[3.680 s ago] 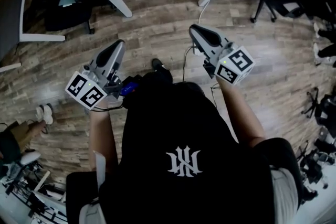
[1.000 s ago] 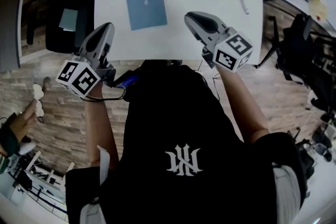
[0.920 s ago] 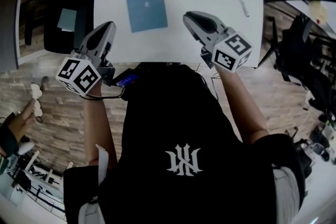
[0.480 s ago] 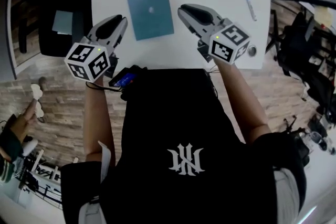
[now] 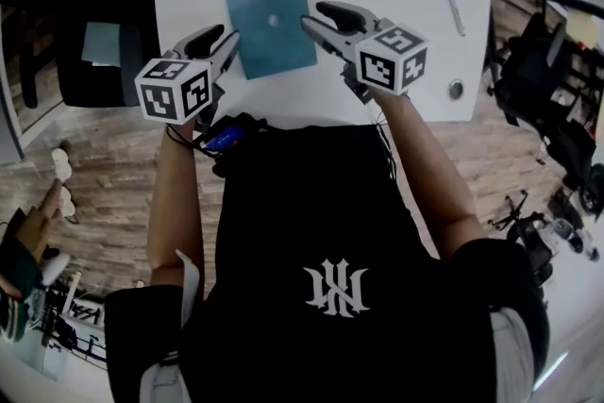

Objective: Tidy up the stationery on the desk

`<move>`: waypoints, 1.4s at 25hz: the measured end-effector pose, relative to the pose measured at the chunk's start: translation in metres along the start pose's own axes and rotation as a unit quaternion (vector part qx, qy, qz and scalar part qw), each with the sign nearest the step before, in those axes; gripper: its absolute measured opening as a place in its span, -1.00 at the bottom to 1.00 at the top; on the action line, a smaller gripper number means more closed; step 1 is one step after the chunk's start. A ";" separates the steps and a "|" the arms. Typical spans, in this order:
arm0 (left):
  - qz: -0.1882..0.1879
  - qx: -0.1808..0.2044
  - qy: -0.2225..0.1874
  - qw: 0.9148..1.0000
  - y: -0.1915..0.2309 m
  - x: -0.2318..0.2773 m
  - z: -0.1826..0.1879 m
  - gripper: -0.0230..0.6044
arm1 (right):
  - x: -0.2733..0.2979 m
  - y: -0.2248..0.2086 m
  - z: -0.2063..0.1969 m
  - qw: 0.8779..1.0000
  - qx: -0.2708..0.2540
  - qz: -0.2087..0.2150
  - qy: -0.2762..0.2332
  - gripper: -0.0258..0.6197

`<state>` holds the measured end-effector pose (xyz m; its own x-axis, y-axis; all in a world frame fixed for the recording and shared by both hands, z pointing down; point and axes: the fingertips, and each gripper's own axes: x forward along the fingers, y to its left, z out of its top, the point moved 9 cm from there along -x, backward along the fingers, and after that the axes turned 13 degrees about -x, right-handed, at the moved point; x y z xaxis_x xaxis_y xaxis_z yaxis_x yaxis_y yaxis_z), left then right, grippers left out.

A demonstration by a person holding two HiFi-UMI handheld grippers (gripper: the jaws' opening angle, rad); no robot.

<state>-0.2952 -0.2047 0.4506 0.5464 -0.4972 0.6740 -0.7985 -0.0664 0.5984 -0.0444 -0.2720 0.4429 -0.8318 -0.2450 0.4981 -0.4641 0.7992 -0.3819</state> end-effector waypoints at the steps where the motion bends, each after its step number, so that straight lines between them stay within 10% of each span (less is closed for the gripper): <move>1: 0.005 -0.001 0.010 1.000 0.003 0.003 -0.001 -0.49 | 0.004 -0.001 -0.001 1.000 0.002 -0.001 0.006 -0.38; 35: 0.085 -0.006 0.082 0.993 0.007 0.040 -0.006 -0.58 | 0.039 -0.015 -0.033 0.987 0.010 -0.051 0.152 -0.55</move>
<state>-0.2779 -0.2197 0.4843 0.4376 -0.3532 0.8269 -0.8807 0.0172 0.4734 -0.0596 -0.2750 0.4936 -0.6515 -0.1453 0.7446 -0.5499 0.7666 -0.3315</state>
